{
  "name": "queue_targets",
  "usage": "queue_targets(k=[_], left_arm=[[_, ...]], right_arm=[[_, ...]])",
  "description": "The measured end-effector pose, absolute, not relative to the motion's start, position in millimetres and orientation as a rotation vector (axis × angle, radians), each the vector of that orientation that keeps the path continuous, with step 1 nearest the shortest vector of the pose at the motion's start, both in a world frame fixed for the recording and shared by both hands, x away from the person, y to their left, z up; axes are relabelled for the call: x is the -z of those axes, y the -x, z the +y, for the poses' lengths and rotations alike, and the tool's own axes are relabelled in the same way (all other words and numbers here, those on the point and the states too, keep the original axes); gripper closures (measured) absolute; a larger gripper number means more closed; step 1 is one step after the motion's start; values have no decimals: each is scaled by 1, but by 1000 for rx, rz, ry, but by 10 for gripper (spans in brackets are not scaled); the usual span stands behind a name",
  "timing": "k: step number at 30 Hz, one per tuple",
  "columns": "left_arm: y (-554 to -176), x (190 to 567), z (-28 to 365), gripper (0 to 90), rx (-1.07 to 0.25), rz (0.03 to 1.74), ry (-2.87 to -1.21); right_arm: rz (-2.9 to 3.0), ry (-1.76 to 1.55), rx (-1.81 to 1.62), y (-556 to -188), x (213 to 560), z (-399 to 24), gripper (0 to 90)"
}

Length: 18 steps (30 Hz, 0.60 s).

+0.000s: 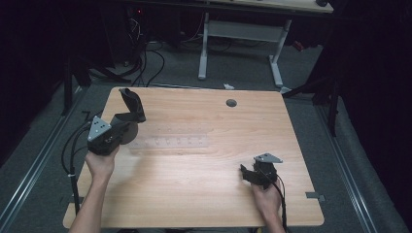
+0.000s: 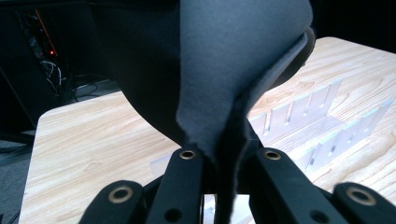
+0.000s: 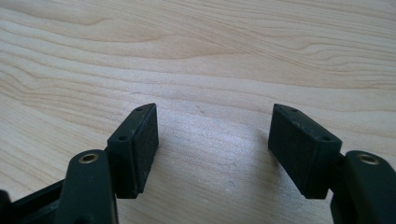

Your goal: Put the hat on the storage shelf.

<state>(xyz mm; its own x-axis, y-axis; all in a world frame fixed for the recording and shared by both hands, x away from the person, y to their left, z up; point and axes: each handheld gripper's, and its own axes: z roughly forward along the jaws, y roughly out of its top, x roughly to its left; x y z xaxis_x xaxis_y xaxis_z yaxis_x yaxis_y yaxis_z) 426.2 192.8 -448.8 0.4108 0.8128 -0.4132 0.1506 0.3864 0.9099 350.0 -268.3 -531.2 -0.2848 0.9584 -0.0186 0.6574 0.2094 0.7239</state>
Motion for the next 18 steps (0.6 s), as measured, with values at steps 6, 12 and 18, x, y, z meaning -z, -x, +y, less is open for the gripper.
queue_targets(k=[6,12,18], left_arm=[[-428,453,189,856,-545,1093,-1134],[-430,462,190,855,-533,1111,-1131],[-429,472,189,852,-517,1136,-1138]], right_arm=[[2020,-1494,-849,-350,531,-268,336],[2021,-1494,-849,-350,531,-268,335],[2021,-1493,-849,-350,531,-268,335]])
